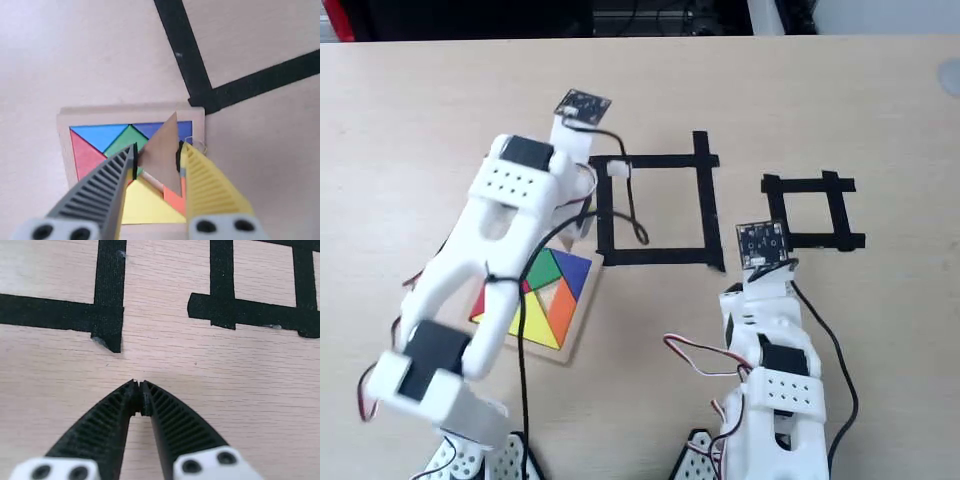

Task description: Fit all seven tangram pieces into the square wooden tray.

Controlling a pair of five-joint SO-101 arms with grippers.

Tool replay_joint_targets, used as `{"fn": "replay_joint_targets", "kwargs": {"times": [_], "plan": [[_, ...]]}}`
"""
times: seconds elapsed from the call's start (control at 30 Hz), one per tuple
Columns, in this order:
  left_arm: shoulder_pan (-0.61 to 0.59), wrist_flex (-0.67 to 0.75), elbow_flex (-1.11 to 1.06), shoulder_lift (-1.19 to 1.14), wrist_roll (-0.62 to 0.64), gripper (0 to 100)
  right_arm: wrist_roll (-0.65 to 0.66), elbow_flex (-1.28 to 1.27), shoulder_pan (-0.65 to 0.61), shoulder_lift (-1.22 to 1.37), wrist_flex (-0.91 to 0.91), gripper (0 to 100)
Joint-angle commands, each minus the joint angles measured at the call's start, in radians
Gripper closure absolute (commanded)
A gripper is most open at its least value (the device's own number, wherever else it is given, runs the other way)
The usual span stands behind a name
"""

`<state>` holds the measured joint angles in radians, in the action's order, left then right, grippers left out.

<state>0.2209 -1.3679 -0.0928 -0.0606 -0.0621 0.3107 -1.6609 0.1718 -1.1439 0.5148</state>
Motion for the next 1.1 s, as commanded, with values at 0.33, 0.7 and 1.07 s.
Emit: {"fn": "replay_joint_targets", "kwargs": {"times": [0.33, 0.7, 1.07], "plan": [[-0.122, 0.388, -0.743, 0.608, -0.049, 95, -0.003, 0.008, -0.011, -0.012, -0.012, 98.6], [-0.116, 0.603, -0.908, 0.47, -0.049, 95, -0.003, 0.008, -0.011, -0.012, -0.012, 98.6], [-0.047, 0.611, -0.911, 0.431, -0.043, 88, -0.003, 0.008, -0.011, -0.012, -0.012, 98.6]]}}
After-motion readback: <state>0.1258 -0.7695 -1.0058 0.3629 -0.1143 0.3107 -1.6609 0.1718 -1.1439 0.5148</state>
